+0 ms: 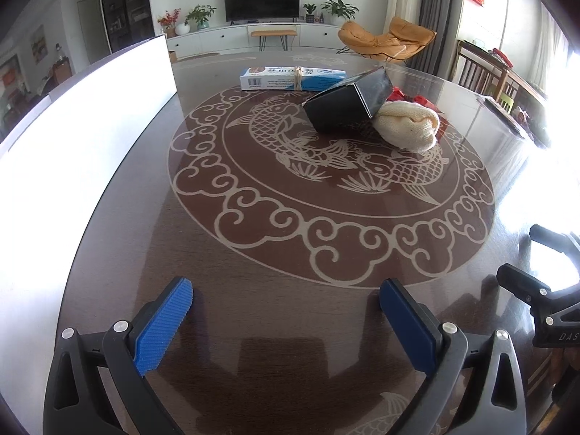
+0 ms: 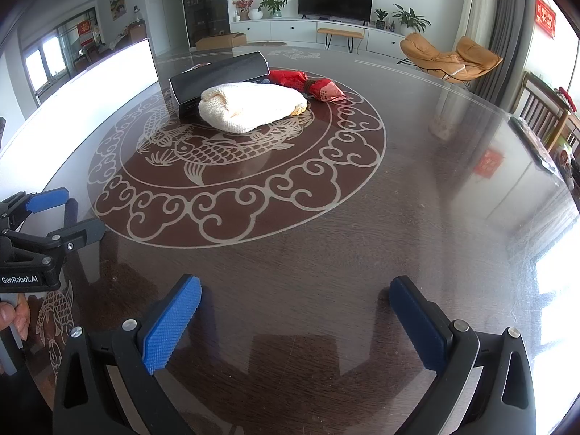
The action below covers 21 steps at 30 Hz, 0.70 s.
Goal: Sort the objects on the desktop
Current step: 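Move both open tools back over the table pile, then lower the right tool onto the cream knit pouch and close it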
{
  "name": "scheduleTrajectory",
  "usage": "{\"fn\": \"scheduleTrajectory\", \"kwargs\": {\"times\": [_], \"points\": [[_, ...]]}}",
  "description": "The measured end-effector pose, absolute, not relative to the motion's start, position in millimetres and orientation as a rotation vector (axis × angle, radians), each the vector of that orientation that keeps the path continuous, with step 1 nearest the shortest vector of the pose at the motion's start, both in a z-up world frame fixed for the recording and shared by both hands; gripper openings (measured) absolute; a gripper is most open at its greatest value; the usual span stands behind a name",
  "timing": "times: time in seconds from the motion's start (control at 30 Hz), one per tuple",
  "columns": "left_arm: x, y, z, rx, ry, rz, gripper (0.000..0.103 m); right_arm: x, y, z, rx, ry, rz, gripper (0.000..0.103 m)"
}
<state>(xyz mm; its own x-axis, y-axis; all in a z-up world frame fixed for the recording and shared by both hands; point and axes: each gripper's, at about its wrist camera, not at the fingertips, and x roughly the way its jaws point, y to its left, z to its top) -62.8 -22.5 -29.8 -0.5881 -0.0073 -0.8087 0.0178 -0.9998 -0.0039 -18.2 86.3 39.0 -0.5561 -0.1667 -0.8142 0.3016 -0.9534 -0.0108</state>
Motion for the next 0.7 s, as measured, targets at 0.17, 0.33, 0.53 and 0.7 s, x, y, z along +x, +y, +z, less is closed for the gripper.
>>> {"fn": "scheduleTrajectory", "kwargs": {"times": [0.17,0.33,0.53,0.7], "points": [[-61.9,-22.1,-31.1,1.421,0.004,-2.784,0.103,-18.0,86.6,39.1,1.311,0.216,-2.549,0.103],[-62.2,-22.0,-30.8,1.421,0.004,-2.784,0.103,-33.6,83.2,41.2,1.354,0.213,-2.478,0.103],[-62.2,-22.2,-31.0,1.421,0.004,-2.783,0.103,-107.6,68.3,84.7,1.267,0.041,-2.542,0.103],[-62.5,-22.2,-31.1,1.421,0.004,-2.783,0.103,-172.6,36.7,81.3,1.377,-0.008,-2.561,0.103]]}}
